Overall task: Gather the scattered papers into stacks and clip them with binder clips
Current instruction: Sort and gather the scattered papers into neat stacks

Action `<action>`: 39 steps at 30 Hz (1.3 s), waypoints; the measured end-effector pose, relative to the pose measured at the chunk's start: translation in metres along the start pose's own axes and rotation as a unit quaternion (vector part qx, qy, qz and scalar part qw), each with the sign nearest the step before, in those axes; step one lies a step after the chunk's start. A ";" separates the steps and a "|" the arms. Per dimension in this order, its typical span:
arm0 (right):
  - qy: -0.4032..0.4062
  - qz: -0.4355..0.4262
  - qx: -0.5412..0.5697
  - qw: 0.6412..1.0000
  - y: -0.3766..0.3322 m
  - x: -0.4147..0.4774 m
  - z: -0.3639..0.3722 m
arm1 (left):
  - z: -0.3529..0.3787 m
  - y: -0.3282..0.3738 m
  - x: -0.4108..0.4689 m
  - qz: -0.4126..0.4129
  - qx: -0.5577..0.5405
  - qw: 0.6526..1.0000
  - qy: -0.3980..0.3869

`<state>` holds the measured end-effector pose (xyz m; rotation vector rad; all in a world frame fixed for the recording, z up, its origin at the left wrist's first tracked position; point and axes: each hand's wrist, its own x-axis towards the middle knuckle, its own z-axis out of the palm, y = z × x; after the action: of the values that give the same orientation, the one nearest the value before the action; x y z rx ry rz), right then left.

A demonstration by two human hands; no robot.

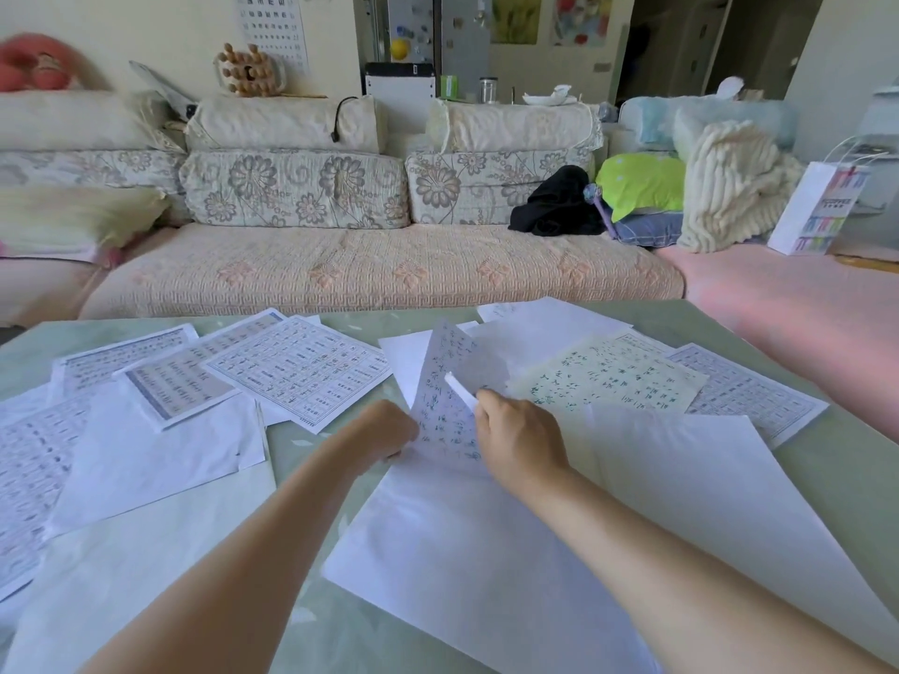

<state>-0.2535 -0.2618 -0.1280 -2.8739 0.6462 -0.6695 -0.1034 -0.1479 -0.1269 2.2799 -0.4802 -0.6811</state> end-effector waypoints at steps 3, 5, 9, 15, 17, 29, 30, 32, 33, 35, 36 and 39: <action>-0.045 -0.064 0.072 0.994 -0.013 -0.009 -0.001 | -0.017 -0.016 -0.029 -0.051 -0.148 0.985 -0.067; -0.100 -0.115 0.082 0.985 -0.027 -0.017 0.002 | -0.030 -0.031 -0.046 -0.067 -0.231 0.963 -0.119; -0.191 -0.178 0.121 0.958 -0.060 -0.029 0.009 | -0.049 -0.060 -0.058 -0.094 -0.353 0.920 -0.142; -0.281 -0.054 0.216 0.934 -0.079 -0.027 0.005 | -0.057 -0.087 -0.057 -0.032 -0.203 0.976 -0.066; -0.273 0.026 0.270 0.923 -0.076 -0.020 0.001 | -0.064 -0.090 -0.057 -0.018 -0.146 0.989 -0.013; -0.167 0.324 0.441 0.820 -0.060 0.009 -0.001 | -0.094 -0.107 -0.076 0.009 -0.252 0.963 -0.090; -0.159 0.315 0.379 0.855 -0.058 0.009 0.001 | -0.095 -0.105 -0.078 0.008 -0.192 0.976 -0.098; -0.158 0.288 0.236 0.915 -0.051 0.005 0.003 | -0.098 -0.103 -0.075 0.017 -0.034 0.995 -0.090; -0.172 0.276 0.166 0.931 -0.048 0.003 0.003 | -0.101 -0.103 -0.072 0.025 0.038 0.997 -0.069; -0.200 0.260 0.027 0.944 -0.048 -0.001 0.003 | -0.105 -0.107 -0.062 0.058 0.128 0.990 0.007; -0.193 0.236 -0.050 0.951 -0.051 -0.002 0.004 | -0.107 -0.110 -0.056 0.076 0.149 0.985 0.047; -0.096 0.108 -0.173 0.974 -0.068 0.004 0.012 | -0.115 -0.118 -0.044 0.115 0.245 0.953 0.134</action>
<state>-0.2189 -0.2017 -0.1232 -3.0540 1.1224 -0.2647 -0.0538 0.0152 -0.1258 2.6633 -0.8384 -0.1338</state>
